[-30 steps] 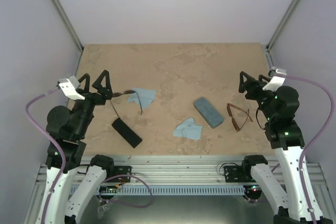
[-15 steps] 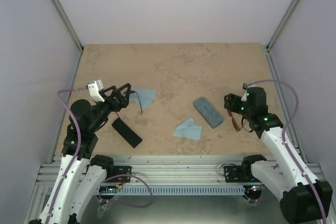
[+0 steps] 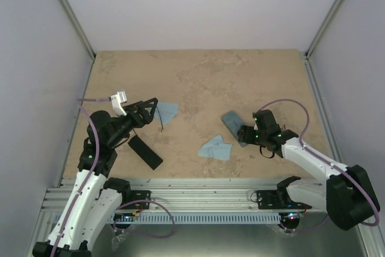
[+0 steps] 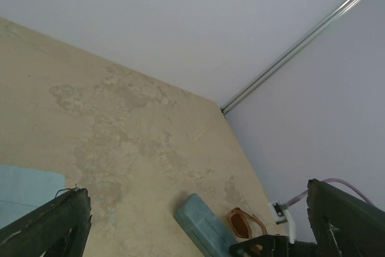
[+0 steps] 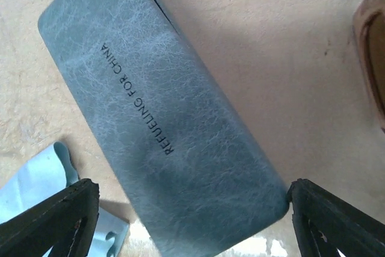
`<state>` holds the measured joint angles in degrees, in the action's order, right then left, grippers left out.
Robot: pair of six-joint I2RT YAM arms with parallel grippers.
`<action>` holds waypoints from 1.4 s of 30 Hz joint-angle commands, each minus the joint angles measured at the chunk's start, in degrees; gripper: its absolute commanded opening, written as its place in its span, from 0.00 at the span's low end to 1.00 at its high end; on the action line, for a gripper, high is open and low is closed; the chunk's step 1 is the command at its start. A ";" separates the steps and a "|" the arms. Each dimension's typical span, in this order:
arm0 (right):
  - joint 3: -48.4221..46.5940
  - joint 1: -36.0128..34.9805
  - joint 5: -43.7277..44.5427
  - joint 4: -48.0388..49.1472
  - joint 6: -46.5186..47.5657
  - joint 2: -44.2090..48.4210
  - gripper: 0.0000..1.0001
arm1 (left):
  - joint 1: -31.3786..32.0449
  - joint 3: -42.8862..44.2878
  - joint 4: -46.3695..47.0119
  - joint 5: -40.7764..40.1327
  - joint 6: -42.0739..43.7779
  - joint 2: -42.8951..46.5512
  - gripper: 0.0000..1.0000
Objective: Organize the sunglasses
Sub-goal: Pick up the sunglasses case from the center of the board.
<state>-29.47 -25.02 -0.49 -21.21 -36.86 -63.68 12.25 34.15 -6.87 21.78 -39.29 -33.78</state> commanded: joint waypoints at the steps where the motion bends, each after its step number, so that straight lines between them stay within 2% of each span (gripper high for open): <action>1: 0.25 -1.54 -1.66 4.93 0.13 -4.04 0.87 | -0.46 -0.70 2.74 1.97 -1.30 -0.07 0.99; 5: -0.99 -2.35 -7.93 7.70 1.30 -7.59 0.87 | -0.45 -0.81 2.55 1.93 -1.26 -0.60 0.99; 11: -2.80 -3.93 -18.43 18.33 -1.33 -14.12 0.87 | -0.47 -0.80 2.14 2.19 -1.30 -2.30 0.99; 20: -15.13 -9.05 -25.28 32.98 -5.36 -33.15 0.86 | -0.51 -1.01 1.59 2.89 -2.15 -5.54 0.99; 24: -21.45 -10.40 -26.34 35.34 -5.63 -38.90 0.86 | -0.46 -1.22 1.11 2.59 -2.70 -6.65 0.99; 27: -23.15 -10.48 -24.26 34.26 -4.17 -39.01 0.86 | -0.47 -1.45 0.56 2.63 -3.12 -7.61 0.99; 30: -23.44 -10.41 -22.33 28.97 -0.78 -35.44 0.86 | -0.47 -1.83 -0.20 2.82 -3.08 -8.45 0.99; 33: -24.32 -9.80 -25.43 23.68 3.96 -30.41 0.86 | -0.47 -2.87 -0.22 3.27 -2.82 -9.36 0.99; 36: -25.49 -9.31 -18.10 19.86 9.94 -27.36 0.91 | -0.47 -4.12 1.52 3.91 -3.62 -9.97 0.99; 39: -28.87 -6.39 -10.49 16.41 14.47 -30.05 0.94 | -0.40 -4.83 3.80 4.81 -4.94 -10.54 0.99; 42: -34.52 -1.92 -8.16 13.02 16.78 -37.22 0.95 | -0.28 -5.25 4.45 5.22 -5.81 -10.91 0.99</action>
<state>-58.96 -32.01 -16.45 -1.56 -26.83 -93.32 12.21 29.52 -5.67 24.99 -43.38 -44.58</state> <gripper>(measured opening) 0.942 0.990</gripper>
